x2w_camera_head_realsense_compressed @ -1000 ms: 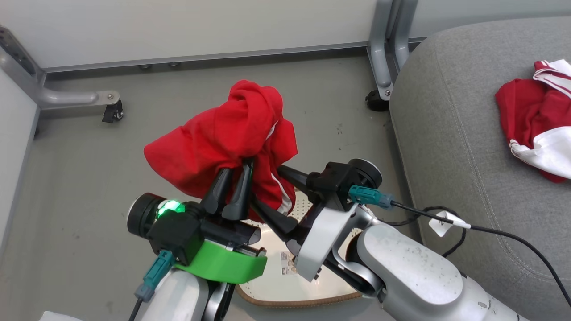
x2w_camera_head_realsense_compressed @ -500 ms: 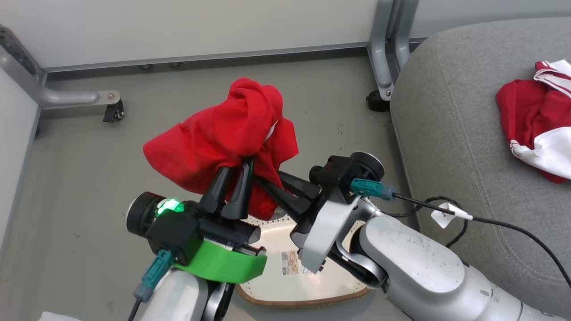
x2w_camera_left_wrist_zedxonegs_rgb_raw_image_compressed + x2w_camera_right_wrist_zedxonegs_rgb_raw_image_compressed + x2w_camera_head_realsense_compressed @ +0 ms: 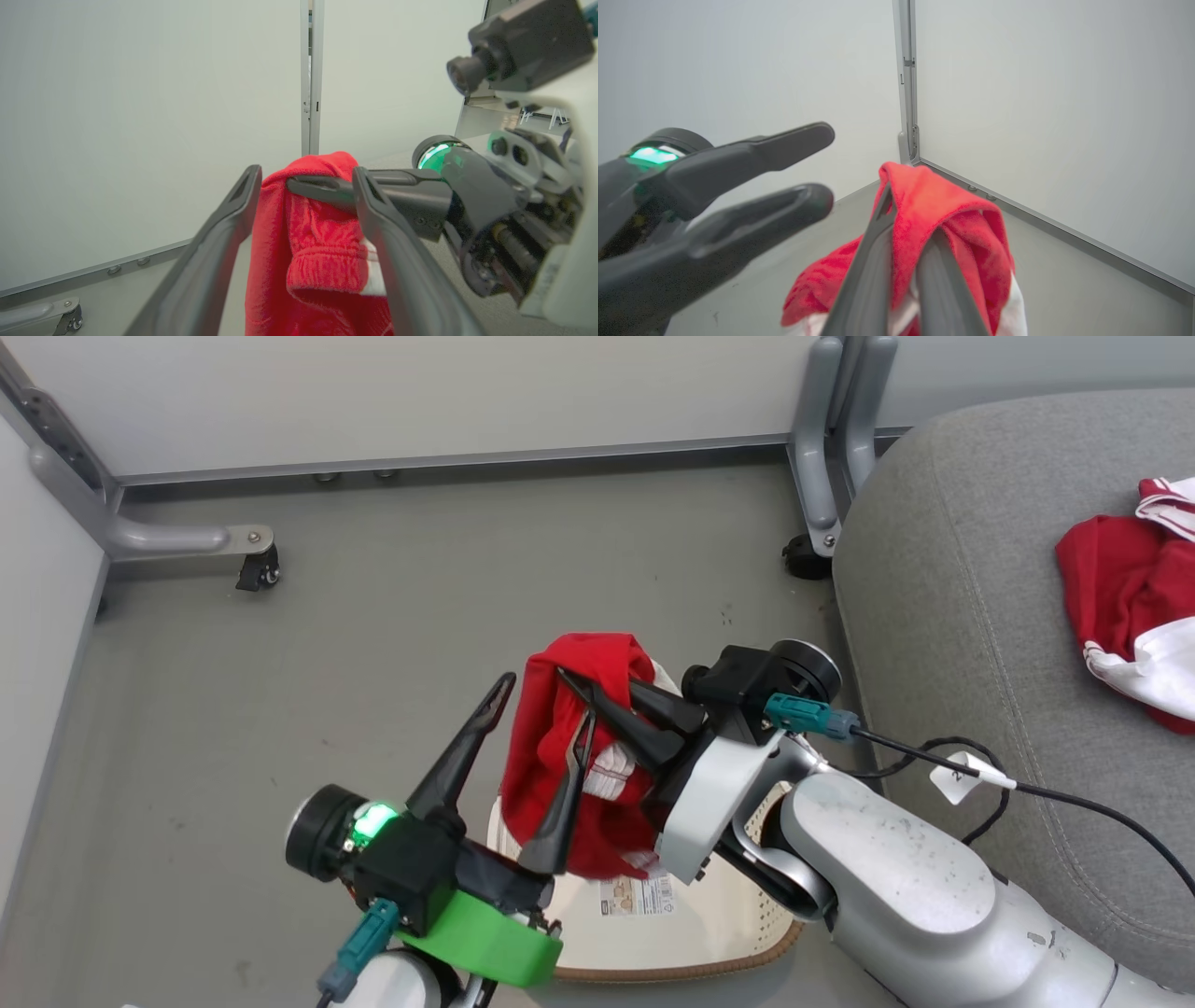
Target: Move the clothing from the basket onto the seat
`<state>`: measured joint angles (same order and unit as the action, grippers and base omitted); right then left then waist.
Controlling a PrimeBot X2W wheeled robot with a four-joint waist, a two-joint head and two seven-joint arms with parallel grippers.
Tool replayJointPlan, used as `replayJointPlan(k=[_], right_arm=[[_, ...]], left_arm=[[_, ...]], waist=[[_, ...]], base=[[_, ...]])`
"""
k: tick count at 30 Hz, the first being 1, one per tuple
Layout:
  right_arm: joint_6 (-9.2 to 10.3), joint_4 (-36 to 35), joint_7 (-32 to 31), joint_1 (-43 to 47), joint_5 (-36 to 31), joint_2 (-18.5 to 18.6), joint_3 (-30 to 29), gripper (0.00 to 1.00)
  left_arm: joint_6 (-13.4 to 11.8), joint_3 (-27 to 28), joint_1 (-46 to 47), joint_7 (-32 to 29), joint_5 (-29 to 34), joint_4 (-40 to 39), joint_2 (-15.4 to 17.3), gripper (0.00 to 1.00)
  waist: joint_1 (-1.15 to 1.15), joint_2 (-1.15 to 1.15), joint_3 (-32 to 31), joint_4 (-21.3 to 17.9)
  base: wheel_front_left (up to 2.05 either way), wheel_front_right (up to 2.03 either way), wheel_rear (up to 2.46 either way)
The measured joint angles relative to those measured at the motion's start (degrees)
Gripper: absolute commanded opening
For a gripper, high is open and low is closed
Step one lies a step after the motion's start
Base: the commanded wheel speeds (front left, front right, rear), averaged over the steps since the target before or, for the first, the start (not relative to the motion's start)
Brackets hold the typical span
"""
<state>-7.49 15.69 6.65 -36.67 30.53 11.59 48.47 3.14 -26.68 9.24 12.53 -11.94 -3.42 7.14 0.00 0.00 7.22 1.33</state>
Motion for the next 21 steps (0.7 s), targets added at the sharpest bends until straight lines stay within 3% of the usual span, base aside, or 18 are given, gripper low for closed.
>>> replayJointPlan(k=[6, 21], right_arm=[[0.00, 1.93, 0.34, 1.17, -0.36, 0.00, -0.53, 0.00], [0.00, 5.10, 2.15, 4.39, -0.31, -0.78, -2.63, 0.00]], left_arm=[[1.68, -3.12, -2.27, -4.21, 0.16, 0.12, 2.75, 1.00], [2.14, -4.54, -4.57, -7.86, -1.09, -0.25, 6.25, 1.00]], waist=[[0.00, 0.00, -0.26, 0.57], [0.00, 0.00, -0.76, -2.03]], base=[[0.00, 0.00, 0.00], [0.00, 0.00, 0.00]])
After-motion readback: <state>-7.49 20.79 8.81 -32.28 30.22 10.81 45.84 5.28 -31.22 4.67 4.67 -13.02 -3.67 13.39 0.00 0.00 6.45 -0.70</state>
